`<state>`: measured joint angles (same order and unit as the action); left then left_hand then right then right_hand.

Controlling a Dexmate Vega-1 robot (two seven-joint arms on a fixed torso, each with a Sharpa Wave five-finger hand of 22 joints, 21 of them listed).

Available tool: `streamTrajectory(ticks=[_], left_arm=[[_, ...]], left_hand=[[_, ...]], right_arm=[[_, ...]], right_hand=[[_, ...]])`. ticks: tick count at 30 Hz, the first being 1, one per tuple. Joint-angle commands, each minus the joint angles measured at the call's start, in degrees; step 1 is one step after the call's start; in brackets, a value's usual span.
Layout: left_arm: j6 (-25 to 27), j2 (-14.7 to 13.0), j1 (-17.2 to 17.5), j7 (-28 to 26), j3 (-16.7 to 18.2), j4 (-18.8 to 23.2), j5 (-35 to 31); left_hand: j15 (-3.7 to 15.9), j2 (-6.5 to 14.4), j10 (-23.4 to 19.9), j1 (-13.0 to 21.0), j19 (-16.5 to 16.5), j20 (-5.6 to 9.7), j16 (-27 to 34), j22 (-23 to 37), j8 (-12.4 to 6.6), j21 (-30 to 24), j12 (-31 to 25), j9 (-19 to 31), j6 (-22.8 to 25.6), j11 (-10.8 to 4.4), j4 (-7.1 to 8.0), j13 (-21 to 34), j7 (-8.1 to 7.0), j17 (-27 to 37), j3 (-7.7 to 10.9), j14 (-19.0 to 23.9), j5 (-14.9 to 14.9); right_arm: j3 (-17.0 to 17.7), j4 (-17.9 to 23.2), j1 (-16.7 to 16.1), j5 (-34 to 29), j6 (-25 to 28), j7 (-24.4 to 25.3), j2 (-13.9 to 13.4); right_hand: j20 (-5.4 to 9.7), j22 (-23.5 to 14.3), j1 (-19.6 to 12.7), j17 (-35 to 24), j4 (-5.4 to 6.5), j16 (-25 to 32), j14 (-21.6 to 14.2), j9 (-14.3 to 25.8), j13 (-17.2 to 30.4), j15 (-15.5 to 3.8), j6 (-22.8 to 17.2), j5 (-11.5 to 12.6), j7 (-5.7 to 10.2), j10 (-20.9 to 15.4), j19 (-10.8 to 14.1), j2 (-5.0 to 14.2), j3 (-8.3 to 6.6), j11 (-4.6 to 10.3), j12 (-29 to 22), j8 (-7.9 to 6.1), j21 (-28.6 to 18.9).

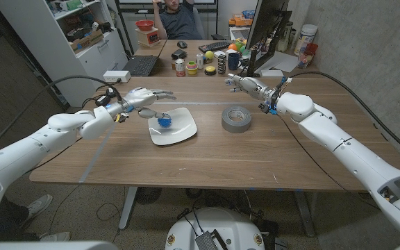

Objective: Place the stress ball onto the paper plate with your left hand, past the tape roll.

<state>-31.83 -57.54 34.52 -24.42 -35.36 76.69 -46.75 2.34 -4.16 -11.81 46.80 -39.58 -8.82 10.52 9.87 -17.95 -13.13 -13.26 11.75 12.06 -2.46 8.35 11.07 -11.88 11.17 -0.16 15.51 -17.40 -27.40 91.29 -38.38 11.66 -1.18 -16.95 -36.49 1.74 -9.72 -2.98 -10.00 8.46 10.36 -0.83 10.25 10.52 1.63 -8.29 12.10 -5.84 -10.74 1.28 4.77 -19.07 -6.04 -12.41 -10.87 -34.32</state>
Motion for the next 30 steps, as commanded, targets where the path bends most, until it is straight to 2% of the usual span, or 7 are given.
streamTrajectory(ticks=[1, 5, 10, 14, 17, 21, 30], left_arm=[[-0.78, -1.52, 2.5, -0.72, 3.56, 2.47, 2.15], [-1.08, -1.9, 3.29, -0.58, 4.68, 3.44, 2.63], [-1.39, -2.34, 4.28, -0.46, 6.14, 4.57, 3.2], [-1.49, -2.69, 5.05, -0.52, 7.37, 5.35, 3.54], [-1.45, -2.95, 5.52, -0.56, 8.14, 5.88, 3.39], [-1.25, -3.48, 6.41, -0.58, 9.28, 6.9, 3.46], [-0.94, -4.63, 8.54, -0.89, 11.85, 9.43, 3.51]], left_hand=[[1.3, -0.47, 0.43, -1.11, 0.2, -0.73, 0.08, -0.06, 0.65, 0.62, 0.63, -0.08, -0.97, 0.27, 0.12, 0.14, -0.35, 0.02, -0.96, -0.93, -0.66], [1.0, -0.7, 0.99, -1.66, 0.87, -1.03, 0.03, -0.06, 0.99, 1.14, 1.07, -0.1, -1.4, 0.44, 0.18, 0.14, -0.43, -0.02, -1.44, -1.67, -0.76], [0.54, -1.2, 2.4, -3.13, 2.14, -1.54, 0.16, -0.07, 2.57, 2.08, 1.97, -0.15, -4.12, 0.94, 0.33, 0.14, -0.46, -0.09, -2.74, -2.95, -1.01], [0.15, -1.37, 3.04, -3.81, 3.03, -2.04, 0.03, -0.07, 3.05, 2.46, 2.27, -0.18, -4.78, 1.29, 0.41, 0.15, -0.52, -0.12, -3.3, -3.99, -1.13], [-0.44, -1.34, 4.21, -4.77, 5.18, -3.14, -0.02, -0.05, 3.7, 3.09, 2.65, -0.2, -5.62, 1.26, 0.5, 0.15, -0.56, -0.13, -4.05, -5.47, -1.35], [-2.26, -0.93, 6.85, -6.04, 9.07, -3.64, -0.21, -0.01, 4.67, 3.44, 3.09, -0.23, -6.82, 1.31, 0.46, 0.15, -0.62, -0.17, -5.18, -8.92, -1.81], [-2.99, -0.58, 8.38, -7.13, 11.95, -3.72, 0.02, 0.0, 5.74, 3.41, 2.97, -0.26, -8.79, 1.18, 0.49, 0.11, -0.56, -0.19, -6.1, -10.28, -2.14]], right_arm=[[0.6, 0.56, -0.76, 0.25, 0.64, 0.48, -0.22], [0.7, 0.69, -0.83, 0.22, 1.07, 0.6, -0.23], [0.59, 0.53, -0.65, -0.05, 1.15, 0.62, -0.16], [0.49, 0.49, -0.53, -0.24, 1.21, 0.62, -0.16], [0.54, 0.55, -0.57, -0.22, 1.37, 0.8, -0.09], [0.56, 0.46, -0.51, -0.29, 1.47, 0.81, -0.13], [0.42, -0.35, -0.12, -0.24, 1.13, 0.55, 0.15]], right_hand=[[1.82, -0.26, 0.26, -0.08, 0.0, 0.0, -0.19, 0.27, 0.17, 0.09, -0.21, 0.24, -0.33, -0.54, 0.43, 1.92, 0.12, 0.26, 0.02, -0.01, 0.07], [1.84, -0.26, 0.27, -0.07, -0.01, -0.01, -0.18, 0.26, 0.17, 0.06, -0.22, 0.25, -0.31, -0.52, 0.45, 1.9, 0.14, 0.2, 0.04, -0.02, 0.17], [1.83, -0.27, 0.24, -0.06, -0.04, -0.02, -0.19, 0.26, 0.17, 0.07, -0.22, 0.27, -0.24, -0.52, 0.49, 1.89, 0.13, 0.18, 0.04, -0.02, 0.24], [1.81, -0.27, 0.22, -0.05, -0.06, -0.03, -0.18, 0.26, 0.17, 0.09, -0.21, 0.28, -0.28, -0.5, 0.52, 1.88, 0.13, 0.21, 0.05, -0.01, 0.3], [1.81, -0.27, 0.23, -0.05, -0.06, -0.04, -0.17, 0.26, 0.17, 0.08, -0.23, 0.28, -0.26, -0.52, 0.53, 1.86, 0.15, 0.17, 0.05, -0.02, 0.36], [1.83, -0.27, 0.22, -0.05, -0.07, -0.04, -0.18, 0.26, 0.17, 0.04, -0.2, 0.3, -0.24, -0.5, 0.53, 1.88, 0.14, 0.17, 0.06, -0.01, 0.43], [1.79, -0.28, 0.24, -0.05, -0.05, -0.04, -0.18, 0.26, 0.17, 0.13, -0.24, 0.31, -0.26, -0.54, 0.57, 1.88, 0.16, 0.17, 0.05, -0.02, 0.59]])
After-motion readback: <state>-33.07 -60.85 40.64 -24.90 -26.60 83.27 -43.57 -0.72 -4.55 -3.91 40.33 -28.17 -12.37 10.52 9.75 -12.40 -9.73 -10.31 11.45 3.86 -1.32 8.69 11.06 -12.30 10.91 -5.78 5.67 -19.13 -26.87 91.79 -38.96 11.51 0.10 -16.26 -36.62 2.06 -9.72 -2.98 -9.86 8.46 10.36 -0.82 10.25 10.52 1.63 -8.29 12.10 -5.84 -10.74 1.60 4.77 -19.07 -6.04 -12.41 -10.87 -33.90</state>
